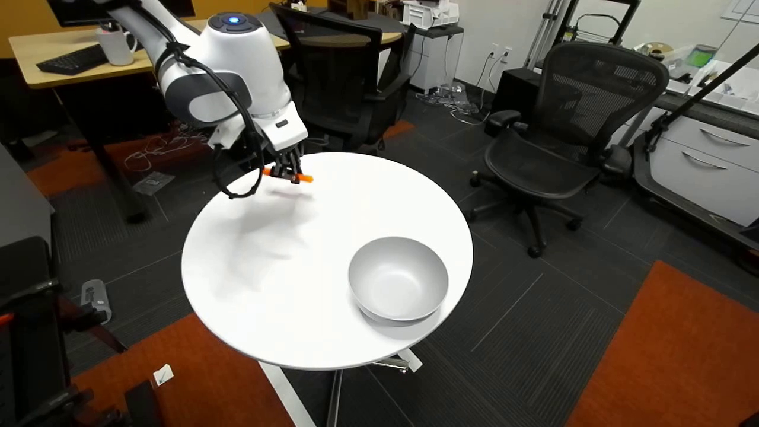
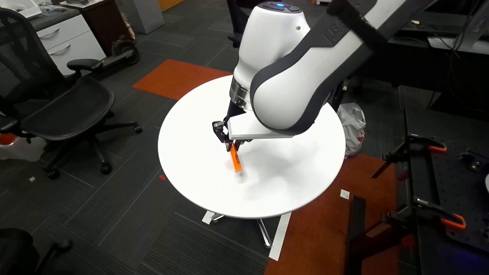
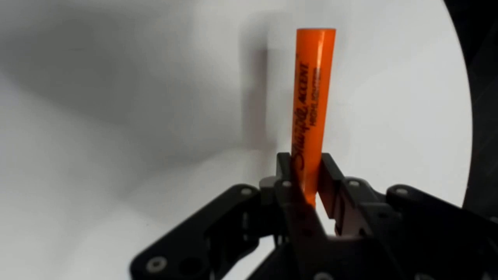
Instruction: Move the marker to the left
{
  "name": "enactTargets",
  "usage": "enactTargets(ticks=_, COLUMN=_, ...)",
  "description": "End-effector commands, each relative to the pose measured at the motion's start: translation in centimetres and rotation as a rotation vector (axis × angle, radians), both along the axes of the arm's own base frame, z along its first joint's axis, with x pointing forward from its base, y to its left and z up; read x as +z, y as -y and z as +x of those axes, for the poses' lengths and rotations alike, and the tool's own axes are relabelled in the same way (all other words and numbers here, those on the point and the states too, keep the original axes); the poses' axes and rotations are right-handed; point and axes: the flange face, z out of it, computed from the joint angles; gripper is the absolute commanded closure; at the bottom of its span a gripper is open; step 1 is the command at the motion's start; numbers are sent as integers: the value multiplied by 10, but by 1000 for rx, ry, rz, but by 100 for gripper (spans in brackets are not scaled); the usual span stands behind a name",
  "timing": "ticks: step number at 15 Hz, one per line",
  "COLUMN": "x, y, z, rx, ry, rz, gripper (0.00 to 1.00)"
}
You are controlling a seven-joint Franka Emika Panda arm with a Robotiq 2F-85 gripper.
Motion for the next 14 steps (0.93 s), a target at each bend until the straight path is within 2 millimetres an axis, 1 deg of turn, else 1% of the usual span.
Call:
enactTargets(ticks=1, x=-3, y=0, z=3, rx=-71, ry=0, rz=-21, gripper=95)
enactTargets(ticks=5, x=-8, y=-1, z=3, rx=-75, ry=-33, rz=-11, gripper=95)
enactTargets(ticks=6, x=-8, y=-3, z=2, rx=-71, ry=-44, rz=4, gripper=56)
enactTargets(ticks=7, x=-8, y=-4, z=2, rx=-73, ry=-42, rz=2, gripper=54)
enactTargets(ticks=8, x=-7, y=-6, z=1, rx=-67, ry=-45, rz=4, gripper=48)
enactTargets(ticks=11, x=-1, y=-9, z=2, rx=-53, ry=-29, rz=11, gripper=24)
enactTargets(ticks=13, x=9, y=-10, z=1, rx=-47, ry=-9, rz=13, gripper=11)
enactTargets(ticks=14, x=15, y=-10, z=1, rx=-43, ry=-2, rz=18, gripper=2)
